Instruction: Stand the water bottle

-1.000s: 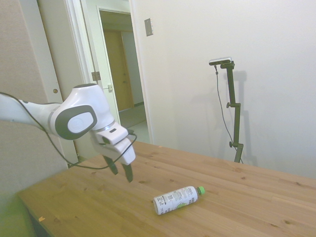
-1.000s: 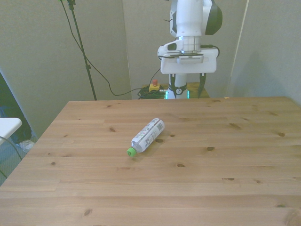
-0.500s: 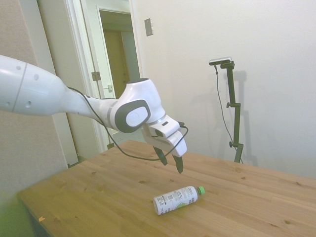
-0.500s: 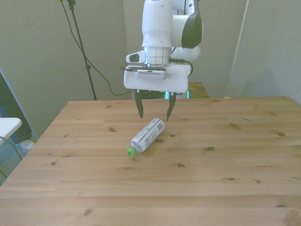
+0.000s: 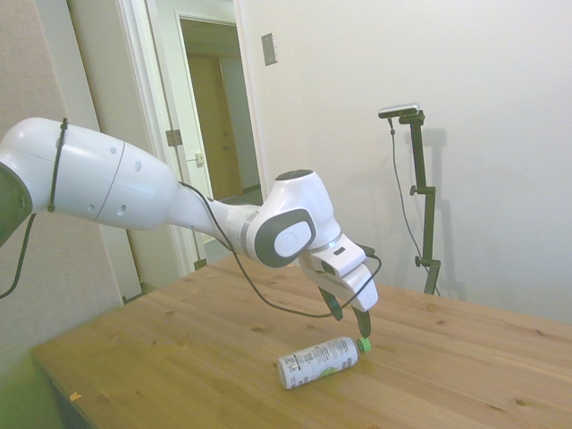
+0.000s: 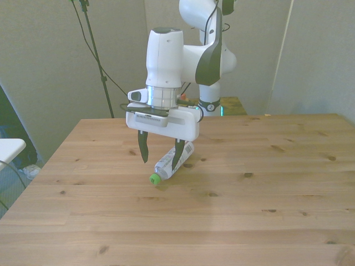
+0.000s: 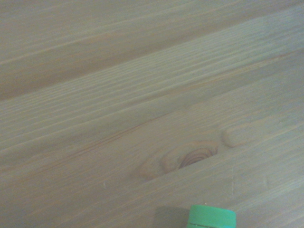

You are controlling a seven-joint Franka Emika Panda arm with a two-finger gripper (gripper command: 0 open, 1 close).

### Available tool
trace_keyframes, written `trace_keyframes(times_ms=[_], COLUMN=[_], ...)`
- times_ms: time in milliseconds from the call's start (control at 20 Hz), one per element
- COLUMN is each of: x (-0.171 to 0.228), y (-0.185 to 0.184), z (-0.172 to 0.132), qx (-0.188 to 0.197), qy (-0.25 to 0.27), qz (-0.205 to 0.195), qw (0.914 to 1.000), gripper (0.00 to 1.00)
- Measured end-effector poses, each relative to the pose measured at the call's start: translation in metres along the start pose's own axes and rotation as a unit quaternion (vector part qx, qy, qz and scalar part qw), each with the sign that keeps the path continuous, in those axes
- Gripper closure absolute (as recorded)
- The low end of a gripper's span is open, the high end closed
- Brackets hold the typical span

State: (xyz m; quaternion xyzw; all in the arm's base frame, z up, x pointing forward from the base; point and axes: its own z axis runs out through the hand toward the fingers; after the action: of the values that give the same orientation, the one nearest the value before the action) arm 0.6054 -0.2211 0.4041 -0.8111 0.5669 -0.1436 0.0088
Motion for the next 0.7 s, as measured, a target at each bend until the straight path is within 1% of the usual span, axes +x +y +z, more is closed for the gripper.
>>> trace_keyframes(times_ms=[200, 350, 400, 700], x=[0.005, 0.005, 0.005, -0.003], y=[0.005, 0.004, 0.003, -0.002], z=[0.025, 0.039, 0.041, 0.049], qx=[-0.011, -0.017, -0.019, -0.022], qy=[0.001, 0.0, 0.0, -0.004], qz=[0.009, 0.009, 0.009, 0.003], qw=[0.9999, 0.9998, 0.9998, 0.9997], gripper=[0.0, 0.0, 1.0, 1.0])
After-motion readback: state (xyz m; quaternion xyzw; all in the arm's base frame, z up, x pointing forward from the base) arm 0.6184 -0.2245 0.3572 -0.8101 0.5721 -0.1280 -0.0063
